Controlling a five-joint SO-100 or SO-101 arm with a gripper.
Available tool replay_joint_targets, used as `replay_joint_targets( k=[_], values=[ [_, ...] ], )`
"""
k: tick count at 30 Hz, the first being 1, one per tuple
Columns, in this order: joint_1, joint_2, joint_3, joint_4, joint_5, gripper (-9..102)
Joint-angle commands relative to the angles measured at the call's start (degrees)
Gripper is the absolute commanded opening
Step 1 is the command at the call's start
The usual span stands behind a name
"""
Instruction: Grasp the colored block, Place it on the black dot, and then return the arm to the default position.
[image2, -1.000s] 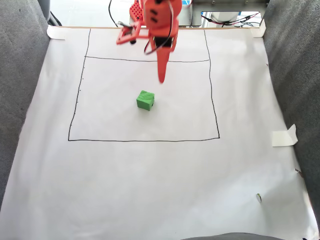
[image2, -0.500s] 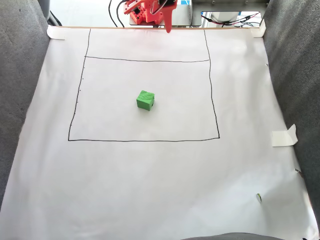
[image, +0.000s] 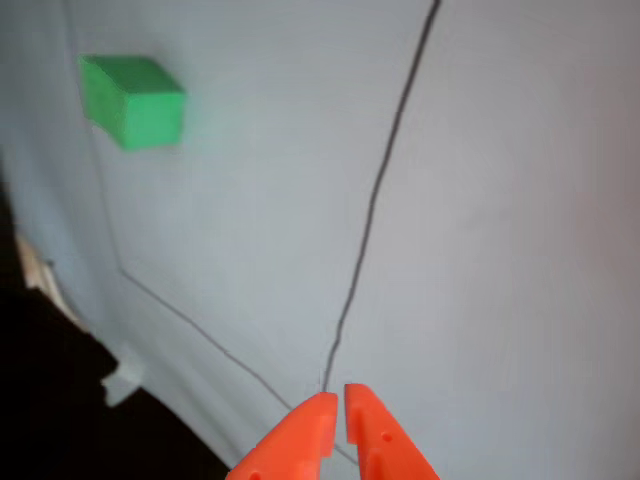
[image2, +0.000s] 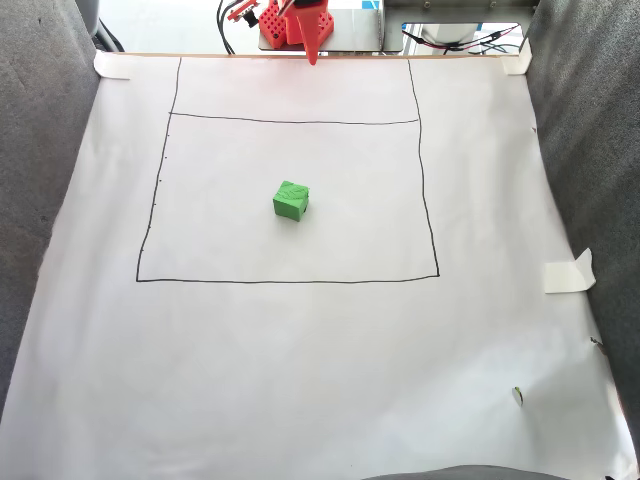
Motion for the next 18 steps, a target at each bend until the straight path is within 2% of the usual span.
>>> replay_joint_targets(
  k=[1, 9, 18],
  values=[
    [1.7, 0.1, 1.5, -1.7, -1.6, 0],
    [7.7, 0.1, 5.7, -10.2, -5.9, 0],
    [9.1, 0.1, 13.5, -22.1, -14.4, 0]
  ],
)
